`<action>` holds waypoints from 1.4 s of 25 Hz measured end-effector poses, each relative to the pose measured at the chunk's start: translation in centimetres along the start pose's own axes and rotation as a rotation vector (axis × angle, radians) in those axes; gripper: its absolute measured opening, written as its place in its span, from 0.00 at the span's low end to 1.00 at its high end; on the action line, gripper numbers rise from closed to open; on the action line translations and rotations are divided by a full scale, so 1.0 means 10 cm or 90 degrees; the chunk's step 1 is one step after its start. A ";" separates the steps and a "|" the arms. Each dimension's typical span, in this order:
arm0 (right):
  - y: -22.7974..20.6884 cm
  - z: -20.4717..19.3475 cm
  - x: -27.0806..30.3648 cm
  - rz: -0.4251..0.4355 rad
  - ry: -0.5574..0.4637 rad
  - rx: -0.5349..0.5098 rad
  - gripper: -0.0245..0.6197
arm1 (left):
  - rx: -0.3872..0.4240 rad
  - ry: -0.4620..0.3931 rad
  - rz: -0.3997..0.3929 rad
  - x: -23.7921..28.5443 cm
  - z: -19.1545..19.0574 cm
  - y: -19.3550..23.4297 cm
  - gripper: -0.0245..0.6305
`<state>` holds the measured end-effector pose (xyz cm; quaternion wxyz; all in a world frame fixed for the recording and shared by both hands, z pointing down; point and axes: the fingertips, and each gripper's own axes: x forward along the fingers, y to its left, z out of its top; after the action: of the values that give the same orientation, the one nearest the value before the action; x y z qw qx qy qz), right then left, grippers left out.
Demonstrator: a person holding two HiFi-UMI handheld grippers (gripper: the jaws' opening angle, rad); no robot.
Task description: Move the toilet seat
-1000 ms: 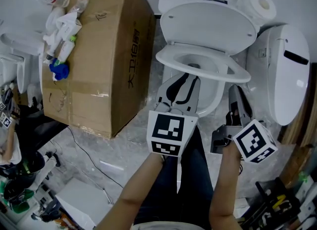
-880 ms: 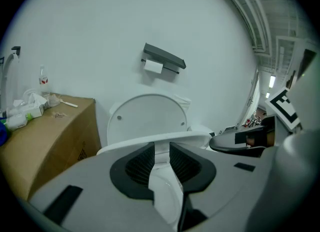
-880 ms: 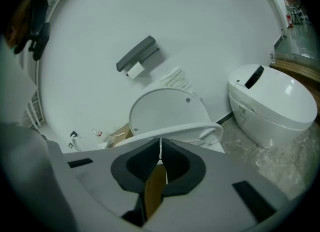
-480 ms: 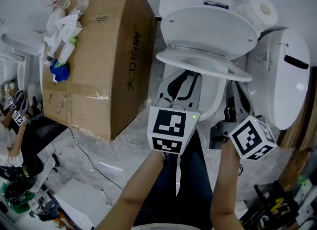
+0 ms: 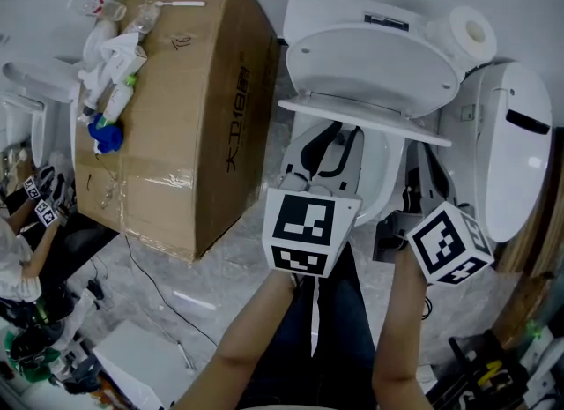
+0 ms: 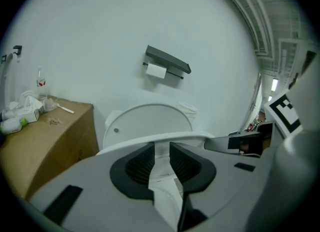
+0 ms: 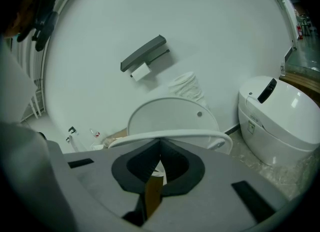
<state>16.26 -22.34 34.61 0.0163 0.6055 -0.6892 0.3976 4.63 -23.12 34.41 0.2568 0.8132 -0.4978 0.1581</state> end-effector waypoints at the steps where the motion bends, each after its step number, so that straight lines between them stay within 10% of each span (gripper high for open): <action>1: 0.01 0.03 0.03 0.002 -0.002 -0.006 0.06 | 0.000 -0.002 0.001 0.02 0.02 0.01 0.19; 35: 0.00 0.64 0.74 0.015 -0.045 -0.050 0.06 | 0.041 -0.047 0.032 0.74 0.61 0.26 0.19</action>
<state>17.24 -32.06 33.99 0.0112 0.6100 -0.7116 0.3486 5.70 -33.00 33.85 0.2081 0.8134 -0.5220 0.1503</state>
